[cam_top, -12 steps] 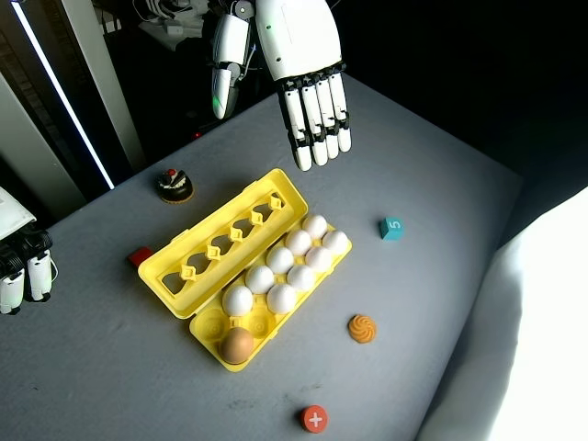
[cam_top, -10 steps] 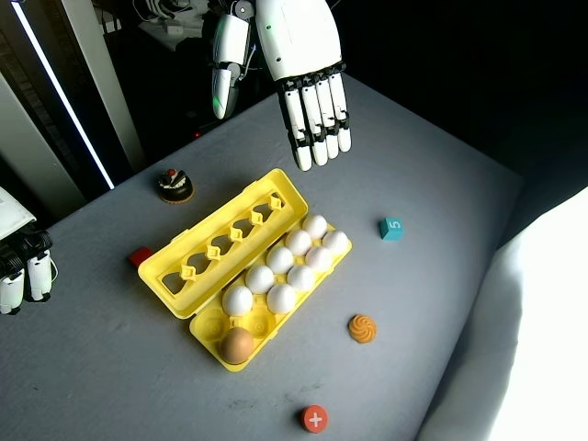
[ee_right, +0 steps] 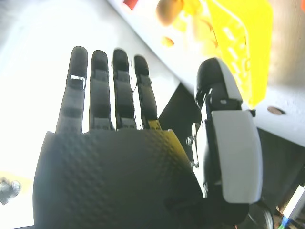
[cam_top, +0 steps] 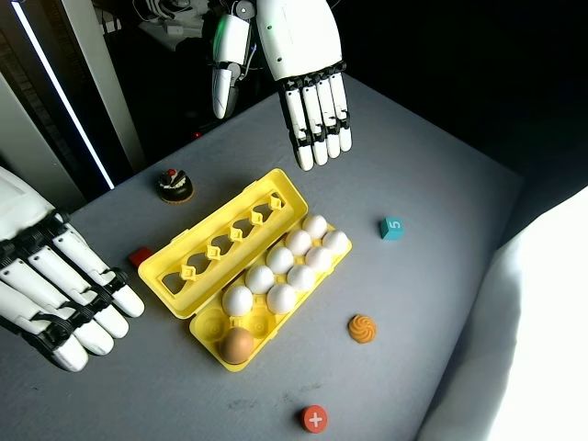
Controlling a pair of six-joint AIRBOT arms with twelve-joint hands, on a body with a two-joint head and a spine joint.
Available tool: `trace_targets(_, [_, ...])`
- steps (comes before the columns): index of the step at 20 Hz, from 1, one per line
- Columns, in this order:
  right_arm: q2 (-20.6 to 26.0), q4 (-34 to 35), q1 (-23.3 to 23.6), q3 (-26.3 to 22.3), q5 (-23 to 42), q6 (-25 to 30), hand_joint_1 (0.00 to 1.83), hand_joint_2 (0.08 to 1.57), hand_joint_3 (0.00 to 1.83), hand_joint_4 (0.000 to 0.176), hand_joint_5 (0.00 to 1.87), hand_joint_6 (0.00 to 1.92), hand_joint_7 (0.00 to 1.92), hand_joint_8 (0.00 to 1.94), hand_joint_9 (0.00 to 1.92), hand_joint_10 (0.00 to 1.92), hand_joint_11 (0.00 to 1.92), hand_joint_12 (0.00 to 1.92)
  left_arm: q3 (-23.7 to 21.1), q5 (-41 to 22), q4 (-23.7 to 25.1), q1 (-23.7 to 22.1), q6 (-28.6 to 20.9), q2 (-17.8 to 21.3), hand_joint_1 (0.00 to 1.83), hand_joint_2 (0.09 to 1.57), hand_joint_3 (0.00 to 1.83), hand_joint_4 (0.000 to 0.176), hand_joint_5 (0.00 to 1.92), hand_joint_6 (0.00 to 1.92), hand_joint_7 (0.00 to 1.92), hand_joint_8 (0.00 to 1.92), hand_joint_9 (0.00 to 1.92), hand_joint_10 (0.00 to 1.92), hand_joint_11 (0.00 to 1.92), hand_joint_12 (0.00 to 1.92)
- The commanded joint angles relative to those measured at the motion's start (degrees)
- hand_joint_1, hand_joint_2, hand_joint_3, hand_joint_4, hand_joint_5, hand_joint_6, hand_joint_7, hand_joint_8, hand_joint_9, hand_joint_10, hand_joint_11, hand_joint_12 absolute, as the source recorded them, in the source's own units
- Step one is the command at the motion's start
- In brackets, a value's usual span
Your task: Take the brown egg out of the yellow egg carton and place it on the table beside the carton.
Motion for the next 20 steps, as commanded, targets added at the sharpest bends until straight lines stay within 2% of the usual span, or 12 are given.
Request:
trace_targets(1, [0.13, -5.14, 0.91, 0.67, 2.77, 1.68, 0.6, 1.02, 0.0, 0.0, 0.31, 0.0, 0.11, 0.03, 0.03, 0.0, 0.0, 0.21, 0.11, -2.46, 3.22, -0.75, -0.16, 0.32, 0.0, 1.17, 0.02, 0.0, 0.01, 0.0, 0.03, 0.01, 0.01, 0.0, 0.0, 0.0])
trace_targets(2, [-0.81, -7.87, 0.98, 2.1, 1.61, 5.71, 0.57, 0.92, 0.0, 0.018, 0.37, 0.01, 0.07, 0.01, 0.01, 0.0, 0.0, 0.04, 0.12, -2.46, 3.22, -0.75, -0.16, 0.32, 0.0, 1.17, 0.02, 0.0, 0.01, 0.0, 0.03, 0.01, 0.01, 0.0, 0.0, 0.0])
trace_targets(4, [-3.4, -11.15, 1.35, 4.96, 1.61, 10.23, 0.64, 0.81, 0.0, 0.024, 0.6, 0.02, 0.09, 0.0, 0.0, 0.0, 0.0, 0.0, 0.11, -2.46, 3.23, -0.75, -0.16, 0.32, 0.0, 1.17, 0.01, 0.0, 0.03, 0.01, 0.04, 0.01, 0.01, 0.0, 0.0, 0.0])
trace_targets(5, [-4.84, -12.06, 1.35, 6.41, 1.61, 11.12, 0.68, 0.78, 0.0, 0.0, 0.7, 0.02, 0.11, 0.0, 0.0, 0.0, 0.0, 0.0, 0.11, -2.46, 3.23, -0.75, -0.16, 0.32, 0.0, 1.17, 0.01, 0.0, 0.03, 0.01, 0.04, 0.01, 0.02, 0.01, 0.0, 0.0])
trace_targets(7, [-8.11, -13.21, 1.32, 9.77, 1.63, 12.15, 0.68, 0.76, 0.0, 0.007, 0.76, 0.03, 0.15, 0.01, 0.0, 0.0, 0.0, 0.0, 0.09, -2.46, 3.22, -0.77, -0.16, 0.32, 0.0, 1.17, 0.01, 0.0, 0.02, 0.01, 0.04, 0.01, 0.0, 0.0, 0.0, 0.0])
trace_targets(8, [-9.82, -13.21, 1.31, 11.72, 1.65, 12.81, 0.72, 0.74, 0.0, 0.0, 0.84, 0.02, 0.2, 0.01, 0.0, 0.0, 0.0, 0.0, 0.09, -2.46, 3.22, -0.79, -0.16, 0.32, 0.0, 1.18, 0.01, 0.0, 0.03, 0.01, 0.03, 0.01, 0.0, 0.0, 0.0, 0.0])
trace_targets(13, [-16.6, -13.21, 1.25, 20.59, 1.62, 15.03, 0.66, 0.75, 0.0, 0.005, 0.87, 0.02, 0.12, 0.0, 0.0, 0.0, 0.0, 0.0, 0.1, -2.46, 3.24, -0.81, -0.15, 0.32, 0.0, 1.19, 0.01, 0.0, 0.04, 0.01, 0.05, 0.01, 0.02, 0.0, 0.0, 0.0])
trace_targets(14, [-18.4, -13.24, 1.25, 22.9, 1.57, 15.04, 0.63, 0.77, 0.01, 0.016, 0.87, 0.01, 0.1, 0.0, 0.0, 0.0, 0.0, 0.0, 0.12, -2.46, 3.24, -0.85, -0.07, 0.32, 0.0, 1.19, 0.01, 0.0, 0.05, 0.01, 0.05, 0.01, 0.02, 0.0, 0.0, 0.0])
trace_targets(15, [-19.43, -13.24, 1.21, 24.43, 1.33, 15.04, 0.64, 0.77, 0.01, 0.011, 0.88, 0.01, 0.1, 0.0, 0.0, 0.0, 0.0, 0.0, 0.11, -2.46, 3.24, -0.87, -0.06, 0.32, 0.0, 1.19, 0.01, 0.0, 0.08, 0.02, 0.07, 0.02, 0.03, 0.01, 0.0, 0.0])
trace_targets(16, [-20.38, -13.24, 1.18, 25.61, 1.0, 15.04, 0.62, 0.78, 0.01, 0.025, 0.88, 0.02, 0.11, 0.01, 0.0, 0.0, 0.0, 0.0, 0.11, -2.46, 3.24, -0.87, -0.02, 0.32, 0.0, 1.19, 0.01, 0.0, 0.08, 0.02, 0.07, 0.01, 0.03, 0.01, 0.0, 0.0])
trace_targets(17, [-22.16, -13.31, 1.19, 28.13, 0.01, 15.05, 0.62, 0.78, 0.01, 0.029, 0.88, 0.01, 0.12, 0.01, 0.0, 0.0, 0.0, 0.0, 0.09, -2.46, 3.25, -0.88, 0.02, 0.32, 0.0, 1.19, 0.01, 0.0, 0.08, 0.02, 0.07, 0.01, 0.03, 0.01, 0.0, 0.0])
trace_targets(20, [-25.5, -13.46, 1.27, 32.26, -1.71, 15.15, 0.64, 0.78, 0.01, 0.027, 0.87, 0.01, 0.1, 0.0, 0.0, 0.0, 0.0, 0.0, 0.11, -2.46, 3.54, -0.81, 0.02, 0.32, 0.0, 1.19, 0.01, 0.0, 0.08, 0.01, 0.08, 0.01, 0.04, 0.01, 0.0, 0.0])
